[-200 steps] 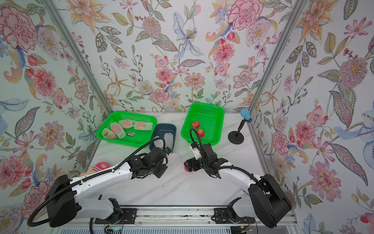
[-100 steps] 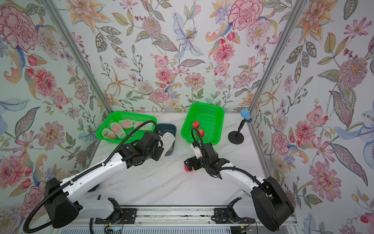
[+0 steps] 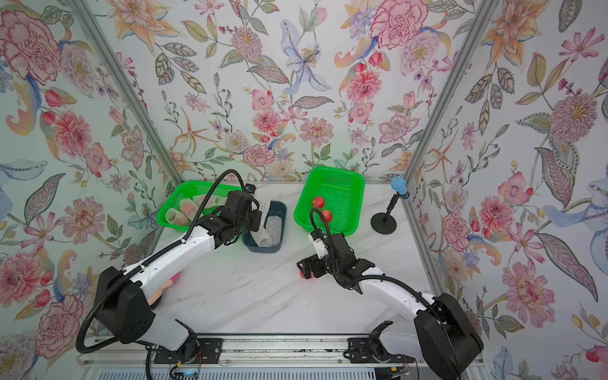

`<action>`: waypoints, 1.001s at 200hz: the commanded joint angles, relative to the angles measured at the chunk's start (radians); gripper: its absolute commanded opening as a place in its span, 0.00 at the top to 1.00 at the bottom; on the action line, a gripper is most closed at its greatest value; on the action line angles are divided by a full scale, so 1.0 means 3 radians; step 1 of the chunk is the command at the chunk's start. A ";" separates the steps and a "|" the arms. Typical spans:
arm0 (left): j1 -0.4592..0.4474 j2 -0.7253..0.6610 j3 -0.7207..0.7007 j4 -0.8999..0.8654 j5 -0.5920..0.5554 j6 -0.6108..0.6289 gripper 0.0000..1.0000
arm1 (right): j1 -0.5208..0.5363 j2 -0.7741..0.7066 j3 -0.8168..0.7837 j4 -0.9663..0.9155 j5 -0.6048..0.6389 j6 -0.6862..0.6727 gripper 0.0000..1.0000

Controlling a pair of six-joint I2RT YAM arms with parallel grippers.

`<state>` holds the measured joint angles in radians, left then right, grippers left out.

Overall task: Remove foam nets from apples
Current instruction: Place the foam net into the storage box.

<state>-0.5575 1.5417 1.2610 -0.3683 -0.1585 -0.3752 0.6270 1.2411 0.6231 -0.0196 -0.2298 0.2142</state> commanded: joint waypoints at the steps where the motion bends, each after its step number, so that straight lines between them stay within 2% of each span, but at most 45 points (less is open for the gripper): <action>1: 0.0037 0.0209 0.0100 0.0328 0.0310 -0.0187 1.00 | 0.0007 -0.0067 -0.0045 -0.0072 0.0020 -0.0053 0.01; 76: 0.0069 0.0715 -0.0115 0.0665 0.0426 -0.0831 1.00 | -0.0030 -0.0088 -0.0098 -0.0109 0.0029 -0.0070 0.01; 110: 0.0074 0.0899 -0.0075 0.0655 0.0490 -0.0823 1.00 | -0.0050 -0.0055 -0.0083 -0.0117 0.0013 -0.0092 0.01; 142: 0.0073 0.0924 -0.0033 0.0642 0.0555 -0.0785 0.80 | -0.0065 -0.0027 -0.0068 -0.0124 0.0008 -0.0097 0.01; 166: 0.0079 0.0873 -0.0018 0.0585 0.0530 -0.0764 0.58 | -0.0065 -0.0011 -0.0068 -0.0124 0.0001 -0.0091 0.01; 200: 0.0099 0.0773 -0.0016 0.0523 0.0499 -0.0712 0.15 | -0.0065 -0.0011 -0.0063 -0.0129 0.0004 -0.0093 0.01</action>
<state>-0.5423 1.8141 1.2339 -0.1883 -0.0036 -0.6018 0.6117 1.2304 0.6056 -0.0414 -0.2272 0.1982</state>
